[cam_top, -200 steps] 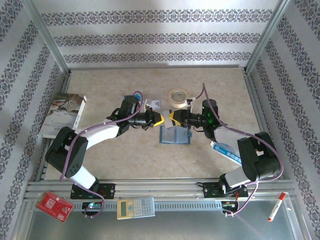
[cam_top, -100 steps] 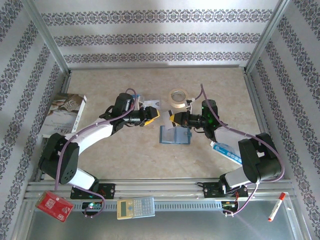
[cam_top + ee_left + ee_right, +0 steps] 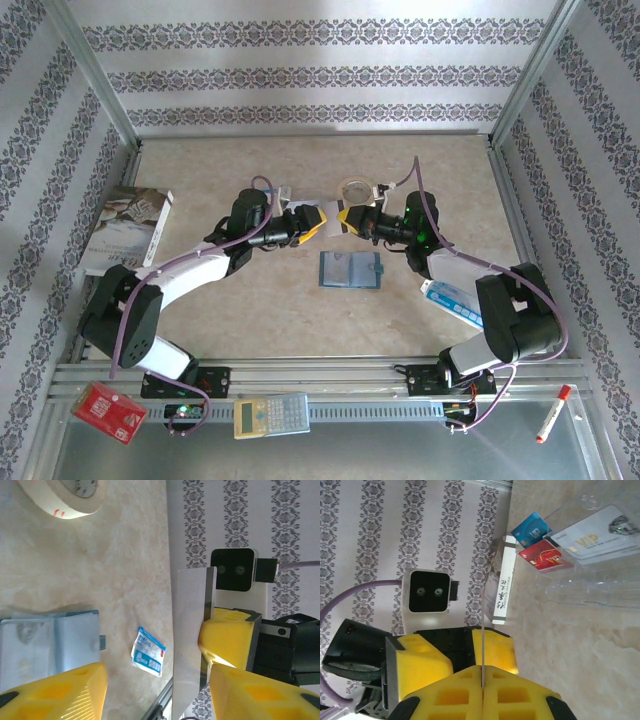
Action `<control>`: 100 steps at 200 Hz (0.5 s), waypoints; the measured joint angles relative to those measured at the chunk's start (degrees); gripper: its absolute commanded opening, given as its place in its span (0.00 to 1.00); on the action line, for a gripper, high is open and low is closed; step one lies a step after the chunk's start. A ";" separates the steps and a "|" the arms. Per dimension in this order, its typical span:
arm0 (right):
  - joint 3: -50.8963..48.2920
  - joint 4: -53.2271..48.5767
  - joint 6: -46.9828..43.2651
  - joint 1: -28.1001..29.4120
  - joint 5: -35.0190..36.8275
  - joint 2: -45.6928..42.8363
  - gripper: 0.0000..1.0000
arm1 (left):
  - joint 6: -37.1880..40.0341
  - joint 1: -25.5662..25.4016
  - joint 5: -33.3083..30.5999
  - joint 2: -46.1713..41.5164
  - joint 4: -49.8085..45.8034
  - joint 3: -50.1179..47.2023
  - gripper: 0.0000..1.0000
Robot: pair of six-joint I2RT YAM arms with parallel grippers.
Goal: Take the credit cards out of the card holder
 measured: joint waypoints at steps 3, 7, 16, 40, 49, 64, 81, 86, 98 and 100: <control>0.04 0.37 0.39 0.11 -0.02 0.13 0.00 | -0.02 -0.11 -0.02 0.20 0.48 0.00 0.49; 0.13 1.03 1.25 0.28 -0.02 0.37 0.00 | -0.61 -0.20 -0.02 0.52 0.98 0.00 0.48; 0.33 2.05 2.51 0.46 -0.02 0.85 0.00 | -1.11 -0.42 0.15 1.11 1.81 0.00 0.45; 0.57 4.79 5.99 0.72 -0.02 2.23 0.00 | -3.32 -0.66 0.44 2.16 4.83 0.00 0.37; 0.57 5.44 6.73 0.72 -0.07 2.56 0.00 | -3.80 -0.68 0.63 2.23 5.64 0.00 0.31; 0.57 6.43 7.89 0.72 -0.09 2.82 0.00 | -4.81 -0.66 0.81 2.27 7.28 0.00 0.22; 0.57 7.30 8.61 0.72 -0.07 2.95 0.00 | -5.73 -0.68 0.85 2.27 8.59 0.00 0.11; 0.57 7.52 8.87 0.72 -0.07 3.04 0.00 | -5.99 -0.66 0.90 2.27 9.07 0.00 0.07; 0.57 7.74 9.38 0.61 -0.04 3.26 0.00 | -6.27 -0.63 0.87 2.27 9.97 0.00 0.00; 0.57 7.78 9.35 0.55 -0.02 3.28 0.00 | -6.47 -0.63 0.83 2.27 9.97 0.00 0.00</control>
